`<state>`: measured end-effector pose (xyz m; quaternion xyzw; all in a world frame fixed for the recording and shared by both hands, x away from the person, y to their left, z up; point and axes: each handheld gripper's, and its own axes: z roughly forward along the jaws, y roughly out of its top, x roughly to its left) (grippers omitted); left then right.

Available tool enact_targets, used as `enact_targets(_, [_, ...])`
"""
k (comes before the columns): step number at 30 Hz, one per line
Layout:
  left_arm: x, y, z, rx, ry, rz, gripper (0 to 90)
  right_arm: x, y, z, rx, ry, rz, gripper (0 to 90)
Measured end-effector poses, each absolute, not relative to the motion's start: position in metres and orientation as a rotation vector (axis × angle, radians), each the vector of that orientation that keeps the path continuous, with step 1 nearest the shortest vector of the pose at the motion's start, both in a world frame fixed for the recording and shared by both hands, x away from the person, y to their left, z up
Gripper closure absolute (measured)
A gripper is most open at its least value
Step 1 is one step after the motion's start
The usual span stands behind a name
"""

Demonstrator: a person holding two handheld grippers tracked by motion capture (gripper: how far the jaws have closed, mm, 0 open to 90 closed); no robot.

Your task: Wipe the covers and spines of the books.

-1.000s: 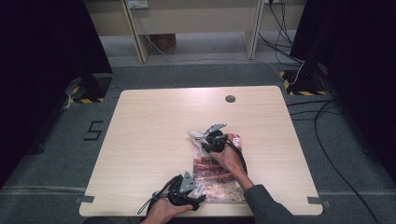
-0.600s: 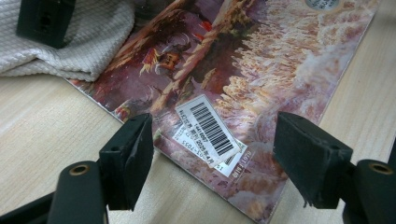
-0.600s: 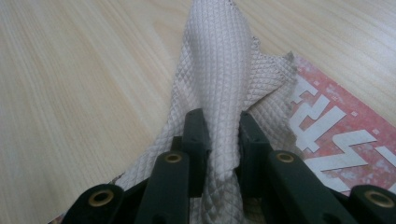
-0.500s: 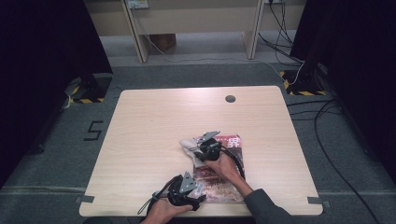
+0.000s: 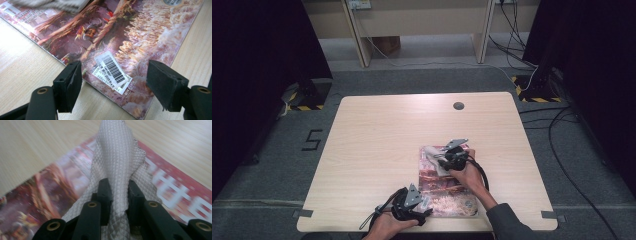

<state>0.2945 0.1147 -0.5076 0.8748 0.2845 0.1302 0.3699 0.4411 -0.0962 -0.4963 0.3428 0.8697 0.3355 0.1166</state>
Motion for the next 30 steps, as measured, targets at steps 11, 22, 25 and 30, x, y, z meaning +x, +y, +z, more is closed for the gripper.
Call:
enact_targets(11, [0.294,0.115,-0.508,2.244,0.726,0.339,28.2,0.445,-0.147,-0.494,1.156,2.441,0.922,76.5])
enact_targets(22, [0.294,0.115,-0.508,2.245,0.725,0.342,28.1,0.433,-0.134,-0.494,1.077,2.485,0.932,76.8])
enact_targets(25, [0.295,0.114,-0.508,2.240,0.731,0.334,27.9,0.427,-0.126,-0.495,1.048,2.512,0.955,76.7])
enact_targets(30, [0.294,0.115,-0.507,2.247,0.726,0.340,27.9,0.423,-0.123,-0.495,1.039,2.538,0.976,76.6])
